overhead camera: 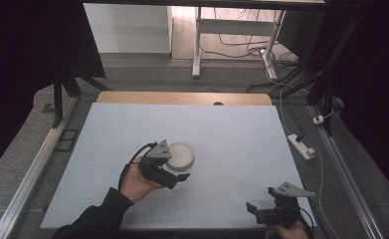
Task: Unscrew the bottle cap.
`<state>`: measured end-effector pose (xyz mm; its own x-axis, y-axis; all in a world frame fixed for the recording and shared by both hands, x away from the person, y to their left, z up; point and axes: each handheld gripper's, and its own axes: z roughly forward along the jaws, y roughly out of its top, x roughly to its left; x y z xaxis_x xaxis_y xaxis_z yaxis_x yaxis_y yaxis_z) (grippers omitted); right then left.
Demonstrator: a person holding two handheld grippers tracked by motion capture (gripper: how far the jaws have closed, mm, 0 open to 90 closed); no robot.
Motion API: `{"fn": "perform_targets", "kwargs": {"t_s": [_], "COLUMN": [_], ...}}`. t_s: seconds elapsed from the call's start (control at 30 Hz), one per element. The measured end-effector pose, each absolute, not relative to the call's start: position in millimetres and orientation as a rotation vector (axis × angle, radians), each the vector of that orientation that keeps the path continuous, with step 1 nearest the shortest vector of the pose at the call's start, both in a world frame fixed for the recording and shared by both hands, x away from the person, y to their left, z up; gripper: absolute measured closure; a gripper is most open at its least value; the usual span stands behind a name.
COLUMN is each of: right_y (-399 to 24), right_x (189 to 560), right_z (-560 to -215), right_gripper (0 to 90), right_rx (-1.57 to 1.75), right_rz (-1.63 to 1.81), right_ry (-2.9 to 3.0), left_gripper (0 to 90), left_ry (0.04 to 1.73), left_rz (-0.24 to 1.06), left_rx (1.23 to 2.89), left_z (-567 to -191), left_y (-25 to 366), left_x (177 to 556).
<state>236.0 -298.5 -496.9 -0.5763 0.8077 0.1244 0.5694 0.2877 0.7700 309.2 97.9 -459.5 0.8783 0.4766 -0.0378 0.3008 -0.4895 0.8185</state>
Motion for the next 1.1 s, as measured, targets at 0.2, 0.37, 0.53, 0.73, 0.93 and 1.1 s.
{"fn": "perform_targets", "kwargs": {"t_s": [0.2, 0.37, 0.53, 0.73, 0.93, 1.1], "right_y": [-295.2, -287.4, -278.0, -265.5, -254.4, -243.3], "right_x": [233.9, 233.0, 233.7, 237.3, 243.9, 250.4], "right_z": [-492.1, -486.4, -481.0, -471.2, -465.8, -460.4], "right_gripper": [0.0, 0.0, 0.0, 0.0, 0.0, 0.0], "right_rx": [1.217, 1.169, 1.126, 1.094, 1.064, 1.019], "right_rz": [1.215, 1.245, 1.261, 1.295, 1.313, 1.339], "right_ry": [2.262, 2.266, 2.279, 2.292, 2.324, 2.350], "left_gripper": [7.4, 7.4, 7.4, 7.5, 7.4, 7.4], "left_ry": [0.554, 0.554, 0.547, 0.545, 0.544, 0.543], "left_rz": [0.240, 0.234, 0.232, 0.225, 0.222, 0.215], "left_rx": [2.125, 2.127, 2.126, 2.123, 2.126, 2.128], "left_z": [-460.5, -461.9, -461.8, -461.8, -462.6, -463.6], "left_y": [96.7, 96.3, 95.4, 94.8, 94.6, 93.9], "left_x": [308.2, 308.4, 307.5, 306.9, 306.8, 306.9]}}
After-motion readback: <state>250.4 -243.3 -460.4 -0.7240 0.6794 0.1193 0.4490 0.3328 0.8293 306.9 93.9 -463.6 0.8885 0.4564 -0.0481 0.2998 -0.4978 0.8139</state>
